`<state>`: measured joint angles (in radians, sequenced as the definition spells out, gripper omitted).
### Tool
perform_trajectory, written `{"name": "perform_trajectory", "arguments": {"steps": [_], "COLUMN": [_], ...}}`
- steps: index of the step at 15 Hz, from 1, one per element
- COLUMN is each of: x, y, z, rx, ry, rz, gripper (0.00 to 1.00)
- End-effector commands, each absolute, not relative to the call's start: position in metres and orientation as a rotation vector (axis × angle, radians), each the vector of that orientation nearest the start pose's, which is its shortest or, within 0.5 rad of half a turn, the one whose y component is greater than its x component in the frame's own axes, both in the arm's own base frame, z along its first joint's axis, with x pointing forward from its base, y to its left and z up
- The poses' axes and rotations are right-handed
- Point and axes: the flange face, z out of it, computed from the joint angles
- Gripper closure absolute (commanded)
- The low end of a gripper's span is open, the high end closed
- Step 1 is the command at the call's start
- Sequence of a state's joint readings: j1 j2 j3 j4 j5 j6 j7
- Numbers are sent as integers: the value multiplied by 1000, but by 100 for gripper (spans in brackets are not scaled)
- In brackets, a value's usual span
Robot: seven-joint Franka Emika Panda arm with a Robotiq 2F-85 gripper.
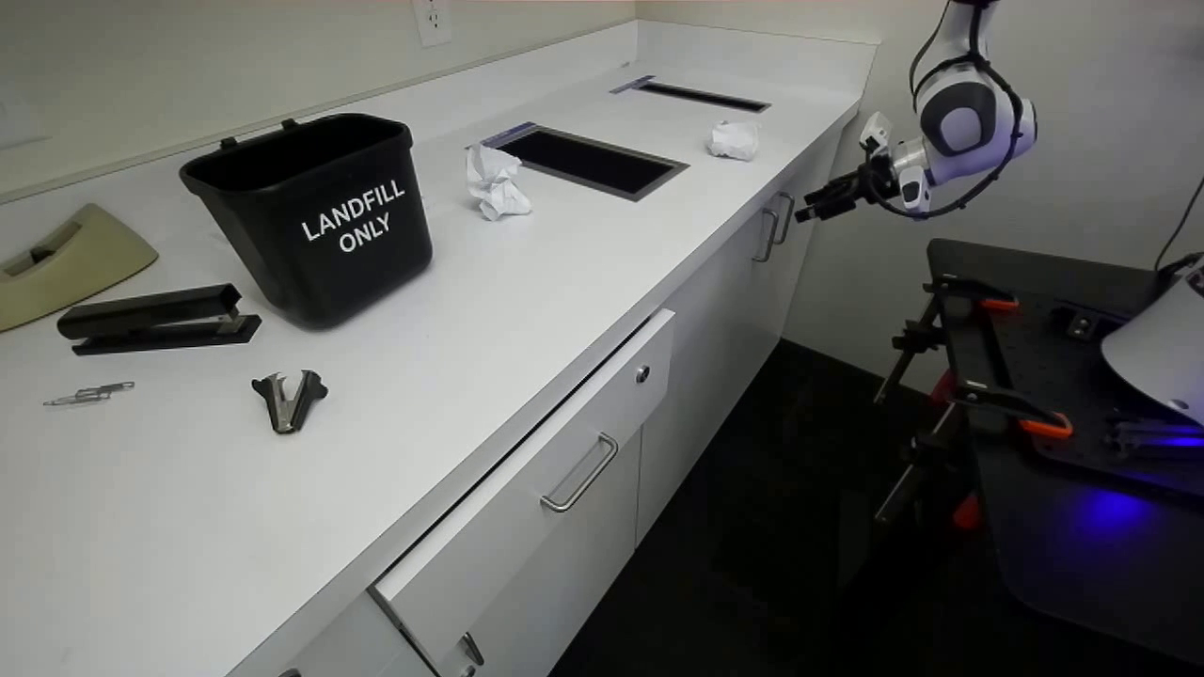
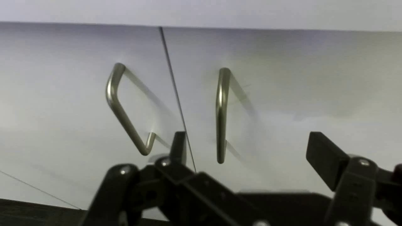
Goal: Open the cabinet door on the far right
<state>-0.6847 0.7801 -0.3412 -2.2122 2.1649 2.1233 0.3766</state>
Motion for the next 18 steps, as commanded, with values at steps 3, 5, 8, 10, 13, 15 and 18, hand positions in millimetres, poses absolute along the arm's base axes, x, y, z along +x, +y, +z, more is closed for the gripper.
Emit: {"name": "perform_trajectory", "arguments": {"steps": [3, 5, 8, 10, 13, 15, 18], "x": [258, 257, 257, 256, 245, 230, 202], "y": [-403, -403, -400, -397, -394, -399, -405], "z": [14, 13, 11, 11, 11, 11, 12], "rx": [164, 166, 163, 158, 124, 120, 94], "ry": [2146, 2143, 2137, 2132, 2142, 2144, 2161], "rz": [-74, -73, -64, -52, -37, -40, -38], "gripper": [48, 64, 85, 98, 98, 98, 98]}}
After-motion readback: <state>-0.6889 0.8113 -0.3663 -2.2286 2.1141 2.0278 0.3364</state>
